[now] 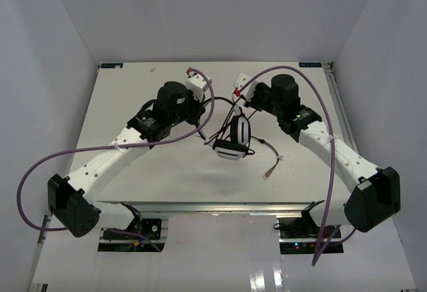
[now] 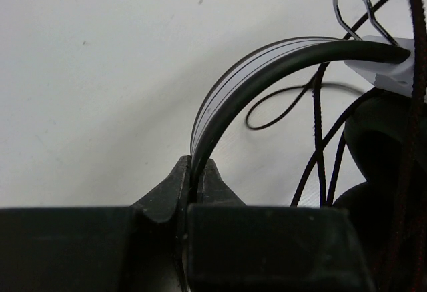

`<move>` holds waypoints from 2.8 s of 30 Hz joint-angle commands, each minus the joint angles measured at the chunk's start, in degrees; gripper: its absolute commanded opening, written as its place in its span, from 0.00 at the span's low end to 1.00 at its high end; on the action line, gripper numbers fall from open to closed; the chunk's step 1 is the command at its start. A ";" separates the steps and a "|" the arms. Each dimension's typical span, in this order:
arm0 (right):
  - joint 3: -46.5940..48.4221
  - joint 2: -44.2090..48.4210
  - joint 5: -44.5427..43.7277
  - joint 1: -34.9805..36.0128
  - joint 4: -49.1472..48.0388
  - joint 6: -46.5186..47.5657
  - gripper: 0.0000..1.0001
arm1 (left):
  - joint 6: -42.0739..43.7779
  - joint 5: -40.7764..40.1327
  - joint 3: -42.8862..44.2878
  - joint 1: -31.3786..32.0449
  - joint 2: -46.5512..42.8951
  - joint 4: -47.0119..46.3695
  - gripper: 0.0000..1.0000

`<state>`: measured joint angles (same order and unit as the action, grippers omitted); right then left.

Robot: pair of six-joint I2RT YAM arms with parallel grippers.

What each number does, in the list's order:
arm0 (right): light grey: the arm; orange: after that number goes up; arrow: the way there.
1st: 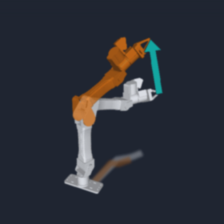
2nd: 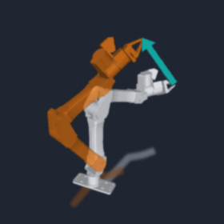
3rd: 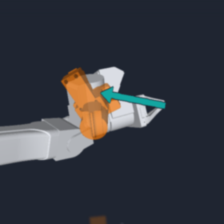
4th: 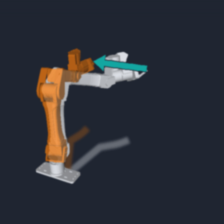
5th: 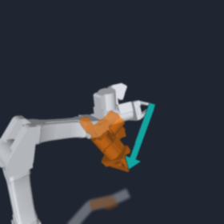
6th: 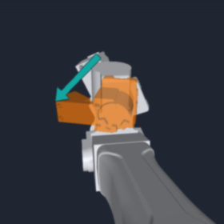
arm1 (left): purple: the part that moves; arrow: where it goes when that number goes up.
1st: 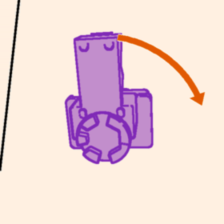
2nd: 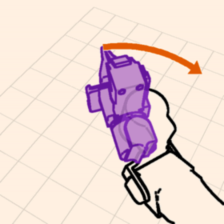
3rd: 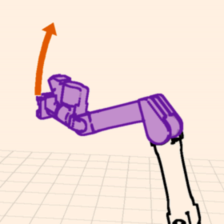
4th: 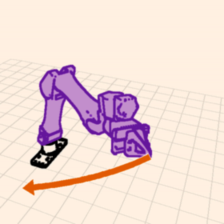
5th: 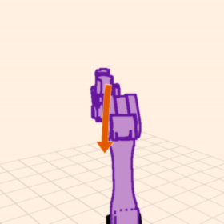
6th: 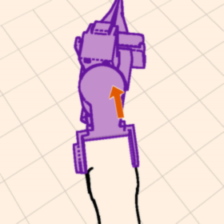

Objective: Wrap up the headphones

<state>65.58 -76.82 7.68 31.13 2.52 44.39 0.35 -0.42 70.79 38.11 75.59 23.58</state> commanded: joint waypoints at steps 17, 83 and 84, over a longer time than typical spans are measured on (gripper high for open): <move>-13.08 -0.25 51.87 -18.08 -35.90 -52.87 0.16 | -21.74 4.70 18.65 -1.93 0.72 -1.49 0.00; 2.79 -1.08 28.95 -10.75 4.32 -12.18 0.08 | -14.19 13.94 0.51 -4.71 -10.02 -8.49 0.00; 2.26 -1.97 38.78 -11.49 3.90 -13.75 0.09 | -15.87 17.21 1.35 -4.66 -9.81 -9.38 0.00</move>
<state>70.79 -78.77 18.62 23.47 13.07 38.39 -5.36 -1.90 68.64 33.49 66.85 17.97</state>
